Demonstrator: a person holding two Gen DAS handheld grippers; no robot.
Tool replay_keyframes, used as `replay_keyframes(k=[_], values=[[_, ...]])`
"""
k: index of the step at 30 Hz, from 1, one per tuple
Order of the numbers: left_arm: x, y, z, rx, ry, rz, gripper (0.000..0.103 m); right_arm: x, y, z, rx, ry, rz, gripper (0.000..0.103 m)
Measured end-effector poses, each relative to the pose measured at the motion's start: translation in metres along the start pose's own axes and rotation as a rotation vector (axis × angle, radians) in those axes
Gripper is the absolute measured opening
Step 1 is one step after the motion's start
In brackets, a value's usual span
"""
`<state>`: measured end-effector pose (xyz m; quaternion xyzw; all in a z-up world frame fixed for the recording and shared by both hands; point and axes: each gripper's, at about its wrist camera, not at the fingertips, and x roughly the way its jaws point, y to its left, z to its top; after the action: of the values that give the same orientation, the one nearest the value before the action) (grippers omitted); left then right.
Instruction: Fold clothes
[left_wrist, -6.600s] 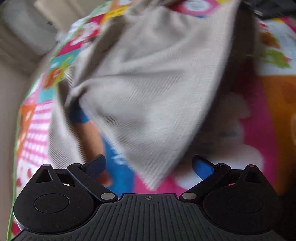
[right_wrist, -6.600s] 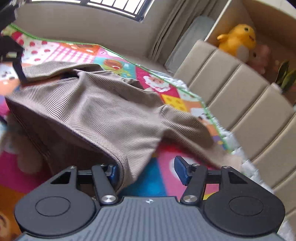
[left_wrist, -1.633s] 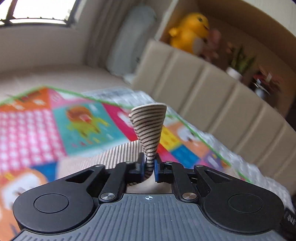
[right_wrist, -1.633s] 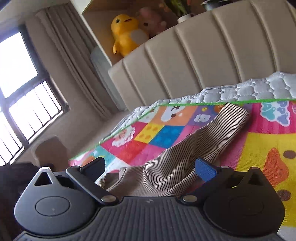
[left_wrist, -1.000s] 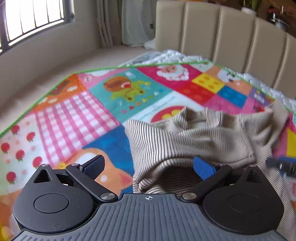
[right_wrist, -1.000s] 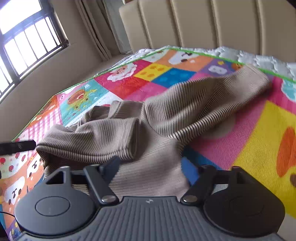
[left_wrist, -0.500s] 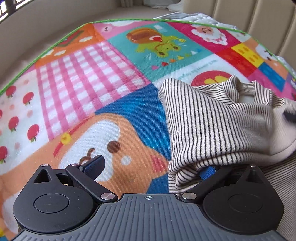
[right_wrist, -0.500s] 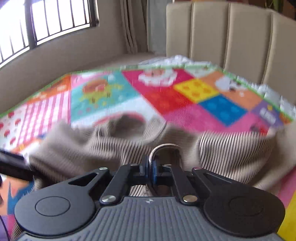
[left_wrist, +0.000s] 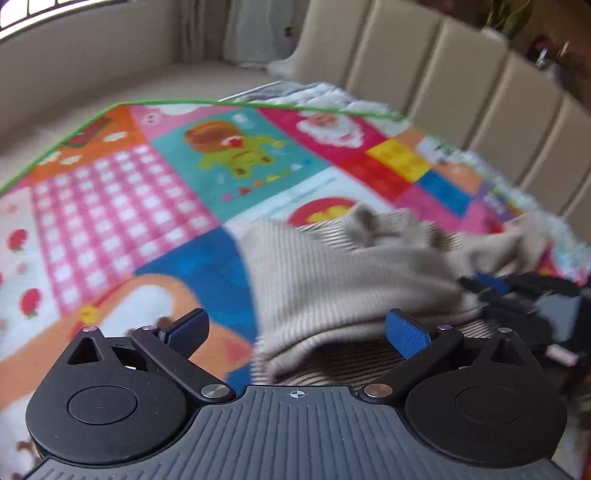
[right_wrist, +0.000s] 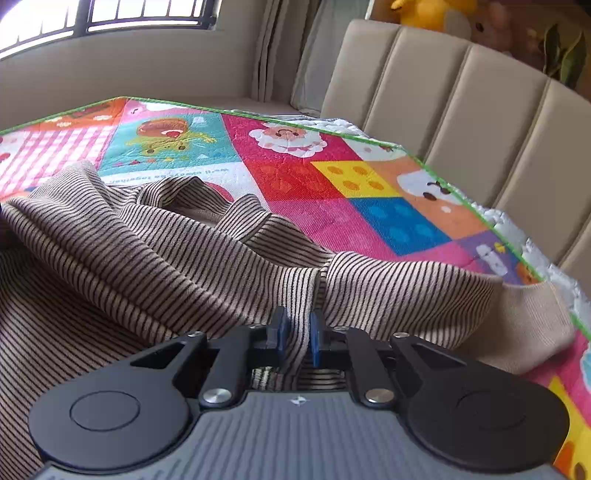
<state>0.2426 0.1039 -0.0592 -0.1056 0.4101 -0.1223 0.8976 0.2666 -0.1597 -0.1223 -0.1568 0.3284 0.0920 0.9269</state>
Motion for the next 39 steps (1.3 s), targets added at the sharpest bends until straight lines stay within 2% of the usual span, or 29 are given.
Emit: replay_keyframes(k=[2, 3, 5, 8, 10, 12, 14, 15, 17, 20, 23, 24, 27, 31, 33, 35, 38, 39], values=[[0.0, 0.003, 0.005, -0.071, -0.033, -0.144, 0.103, -0.001, -0.003, 0.002, -0.049, 0.0, -0.056, 0.012], [0.006, 0.006, 0.007, -0.12, -0.037, -0.193, 0.103, 0.001, -0.008, 0.001, -0.06, 0.007, -0.084, 0.012], [0.027, 0.014, 0.008, -0.218, 0.003, -0.242, 0.103, 0.003, -0.024, -0.001, -0.021, 0.022, -0.107, 0.012], [0.059, 0.029, 0.0, -0.354, 0.104, -0.194, 0.103, -0.016, -0.037, 0.009, 0.111, -0.037, -0.017, 0.012], [0.068, 0.034, -0.004, -0.378, 0.136, -0.147, 0.103, -0.03, -0.044, 0.016, 0.197, -0.082, 0.046, 0.012], [0.069, 0.031, -0.004, -0.371, 0.147, -0.123, 0.103, -0.031, -0.032, 0.031, 0.188, -0.093, 0.117, 0.017], [0.067, 0.028, -0.003, -0.345, 0.145, -0.12, 0.103, -0.029, -0.017, 0.047, 0.165, -0.098, 0.189, 0.044], [0.066, 0.028, -0.002, -0.341, 0.142, -0.123, 0.103, -0.026, -0.014, 0.049, 0.166, -0.101, 0.183, 0.048], [0.061, 0.034, 0.0, -0.378, 0.121, -0.158, 0.103, -0.02, -0.011, 0.049, 0.175, -0.109, 0.141, 0.049], [0.05, 0.048, 0.005, -0.475, 0.026, -0.296, 0.103, -0.01, -0.006, 0.047, 0.189, -0.121, 0.079, 0.049], [0.06, 0.06, 0.006, -0.59, -0.028, -0.394, 0.103, -0.021, 0.001, 0.035, 0.138, -0.137, 0.151, 0.049], [0.065, 0.065, 0.003, -0.625, -0.017, -0.364, 0.103, -0.024, 0.005, 0.032, 0.113, -0.13, 0.185, 0.049], [0.08, 0.08, -0.007, -0.726, 0.009, -0.281, 0.103, -0.025, -0.02, 0.024, 0.22, -0.118, 0.173, 0.049], [0.071, 0.102, -0.012, -0.857, -0.049, -0.248, 0.103, -0.026, -0.056, 0.013, 0.387, -0.103, 0.142, 0.05], [0.066, 0.108, -0.012, -0.89, -0.057, -0.183, 0.103, -0.026, -0.074, 0.008, 0.471, -0.095, 0.126, 0.049], [0.061, 0.112, -0.011, -0.92, -0.054, -0.161, 0.103, -0.026, -0.093, 0.002, 0.554, -0.087, 0.109, 0.051], [0.053, 0.112, -0.008, -0.991, -0.074, -0.309, 0.103, -0.027, -0.12, -0.006, 0.679, -0.075, 0.084, 0.051], [0.049, 0.109, -0.005, -0.99, -0.085, -0.348, 0.103, -0.025, -0.14, -0.015, 0.763, -0.08, 0.031, 0.051]])
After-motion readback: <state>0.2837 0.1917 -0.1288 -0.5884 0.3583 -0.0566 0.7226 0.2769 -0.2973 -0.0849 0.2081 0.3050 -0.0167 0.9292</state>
